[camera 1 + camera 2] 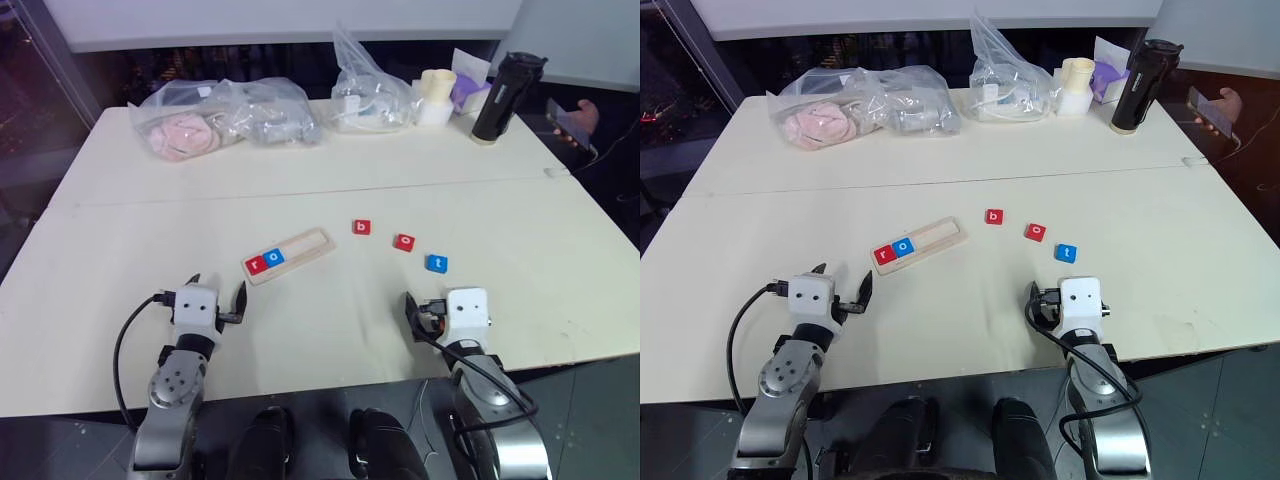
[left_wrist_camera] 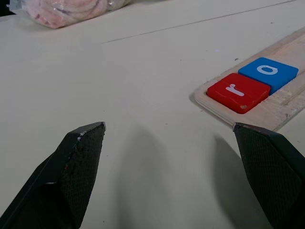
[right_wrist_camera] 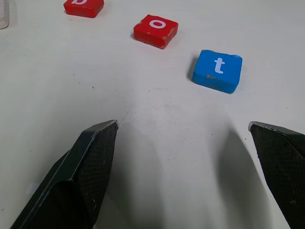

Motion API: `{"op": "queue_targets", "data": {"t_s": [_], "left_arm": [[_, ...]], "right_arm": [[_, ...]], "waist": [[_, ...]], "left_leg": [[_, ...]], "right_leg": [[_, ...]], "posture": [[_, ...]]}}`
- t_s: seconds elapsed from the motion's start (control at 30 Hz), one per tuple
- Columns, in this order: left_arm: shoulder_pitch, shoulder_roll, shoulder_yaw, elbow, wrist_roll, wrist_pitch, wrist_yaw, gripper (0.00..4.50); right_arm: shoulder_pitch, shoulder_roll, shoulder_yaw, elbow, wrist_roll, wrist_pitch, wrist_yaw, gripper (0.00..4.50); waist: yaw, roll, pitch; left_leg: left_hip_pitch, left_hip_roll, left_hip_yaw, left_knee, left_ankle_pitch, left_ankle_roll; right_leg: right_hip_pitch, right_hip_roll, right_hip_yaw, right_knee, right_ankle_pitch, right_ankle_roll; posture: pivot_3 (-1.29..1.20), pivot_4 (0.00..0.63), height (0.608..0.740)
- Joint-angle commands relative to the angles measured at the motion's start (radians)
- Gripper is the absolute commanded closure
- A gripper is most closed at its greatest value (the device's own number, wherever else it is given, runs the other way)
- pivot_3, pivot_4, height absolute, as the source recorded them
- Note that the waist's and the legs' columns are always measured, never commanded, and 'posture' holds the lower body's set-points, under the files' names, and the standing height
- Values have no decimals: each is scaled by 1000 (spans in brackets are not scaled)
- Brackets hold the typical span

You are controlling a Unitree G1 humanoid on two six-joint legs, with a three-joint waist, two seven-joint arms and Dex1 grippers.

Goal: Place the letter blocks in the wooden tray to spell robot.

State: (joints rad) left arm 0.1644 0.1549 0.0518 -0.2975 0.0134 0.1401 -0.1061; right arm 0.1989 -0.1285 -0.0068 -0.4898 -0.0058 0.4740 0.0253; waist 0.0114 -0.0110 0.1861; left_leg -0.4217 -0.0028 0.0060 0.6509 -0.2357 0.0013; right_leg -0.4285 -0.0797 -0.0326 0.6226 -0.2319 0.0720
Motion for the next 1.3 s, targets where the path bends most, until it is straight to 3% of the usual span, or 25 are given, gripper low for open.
{"op": "queue_targets", "data": {"t_s": [0.03,0.43,0.93,1.13,1.3], "left_arm": [[10,0,12,-46,-2,-25,6,0],[2,-3,-6,-69,-1,-6,2,0],[-31,60,18,-110,-54,56,-79,0],[-62,169,39,-135,-149,93,-228,0],[-120,314,70,-49,-251,73,-429,0]], "right_arm": [[2,6,-4,-54,0,-6,-1,56],[-4,-13,-11,-56,-1,2,14,56],[-11,-45,-1,-68,-20,-14,46,56],[-94,-177,15,-77,-22,-10,167,56],[-193,-275,17,-57,53,41,318,56]], "waist": [[0,0,0],[0,0,0],[0,0,0],[-1,0,0],[0,0,0]], "left_leg": [[0,0,0,0,0,0],[-1,0,0,-1,0,0],[-2,0,0,0,0,0],[-1,0,0,0,0,0],[0,0,0,-1,0,0]], "right_leg": [[0,0,0,0,0,0],[0,0,0,-2,0,0],[0,0,0,-2,1,-2],[0,1,-1,-2,2,-3],[0,2,-2,-2,2,-3]], "posture": [[0,150,740],[0,150,740],[0,150,740],[0,150,740],[0,150,740]]}}
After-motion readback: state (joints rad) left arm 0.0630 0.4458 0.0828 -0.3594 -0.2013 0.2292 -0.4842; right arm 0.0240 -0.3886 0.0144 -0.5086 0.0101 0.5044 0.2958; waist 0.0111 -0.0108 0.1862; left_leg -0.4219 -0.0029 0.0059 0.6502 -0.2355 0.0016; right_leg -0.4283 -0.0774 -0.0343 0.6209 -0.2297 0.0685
